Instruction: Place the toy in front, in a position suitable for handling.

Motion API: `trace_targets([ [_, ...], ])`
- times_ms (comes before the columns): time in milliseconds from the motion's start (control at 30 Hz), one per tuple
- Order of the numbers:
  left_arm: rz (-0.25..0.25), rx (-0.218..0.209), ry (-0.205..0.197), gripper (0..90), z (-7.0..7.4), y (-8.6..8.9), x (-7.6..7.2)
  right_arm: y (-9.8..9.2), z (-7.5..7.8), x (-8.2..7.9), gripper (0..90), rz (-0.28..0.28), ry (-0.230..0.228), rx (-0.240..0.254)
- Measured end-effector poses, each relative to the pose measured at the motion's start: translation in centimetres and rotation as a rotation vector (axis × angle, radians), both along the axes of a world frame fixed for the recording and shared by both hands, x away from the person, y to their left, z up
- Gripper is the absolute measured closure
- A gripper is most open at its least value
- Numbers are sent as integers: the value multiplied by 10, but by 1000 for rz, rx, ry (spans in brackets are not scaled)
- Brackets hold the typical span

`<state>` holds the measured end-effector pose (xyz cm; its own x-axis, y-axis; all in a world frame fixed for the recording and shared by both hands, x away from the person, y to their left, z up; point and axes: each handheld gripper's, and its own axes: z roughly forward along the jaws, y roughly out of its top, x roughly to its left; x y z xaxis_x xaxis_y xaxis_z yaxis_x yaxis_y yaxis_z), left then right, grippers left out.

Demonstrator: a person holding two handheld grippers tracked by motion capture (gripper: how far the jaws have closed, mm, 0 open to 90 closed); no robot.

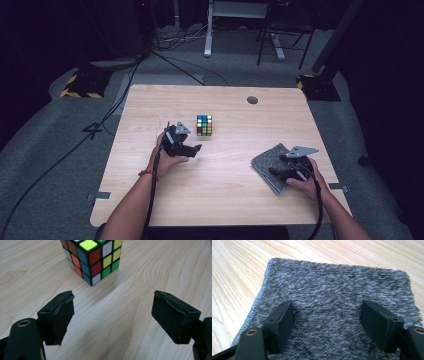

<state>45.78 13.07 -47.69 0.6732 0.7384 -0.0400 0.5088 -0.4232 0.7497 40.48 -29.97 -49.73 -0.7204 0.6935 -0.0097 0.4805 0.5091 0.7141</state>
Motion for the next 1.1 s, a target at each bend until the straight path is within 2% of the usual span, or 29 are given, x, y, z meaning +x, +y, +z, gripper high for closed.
trace_targets([
  [67,7,5,-16,186,2,-5,3,0,0,0,263,0,-1,0],
  [200,18,-11,-4,160,5,-16,14,0,0,0,263,-3,-2,1],
  [300,24,-3,-11,159,6,-21,18,0,0,0,263,-2,-2,2],
  [433,59,-5,-20,158,8,-28,25,0,0,0,263,-3,-3,1],
  [500,96,-14,-18,158,9,-32,32,0,0,0,263,-2,-4,2],
  [533,96,-14,-18,158,9,-32,32,0,0,0,263,-2,-4,2],
  [600,127,-15,-20,157,10,-36,36,0,0,0,263,-2,-4,3],
  [700,163,-5,-34,157,12,-46,45,0,-1,-1,263,-2,-6,6],
  [800,205,-9,-21,157,11,-51,52,-1,-1,-1,263,-1,-7,5],
  [900,228,-12,-4,151,9,-55,56,-1,-1,-1,263,-1,-7,7],
  [933,262,8,-2,154,6,-60,60,-1,-1,-1,263,-1,-7,7],
  [1033,284,21,6,153,2,-63,63,-1,-1,-1,263,-1,-7,7],
  [1100,291,22,34,152,-3,-66,69,-1,-1,-1,263,-2,-8,8],
])
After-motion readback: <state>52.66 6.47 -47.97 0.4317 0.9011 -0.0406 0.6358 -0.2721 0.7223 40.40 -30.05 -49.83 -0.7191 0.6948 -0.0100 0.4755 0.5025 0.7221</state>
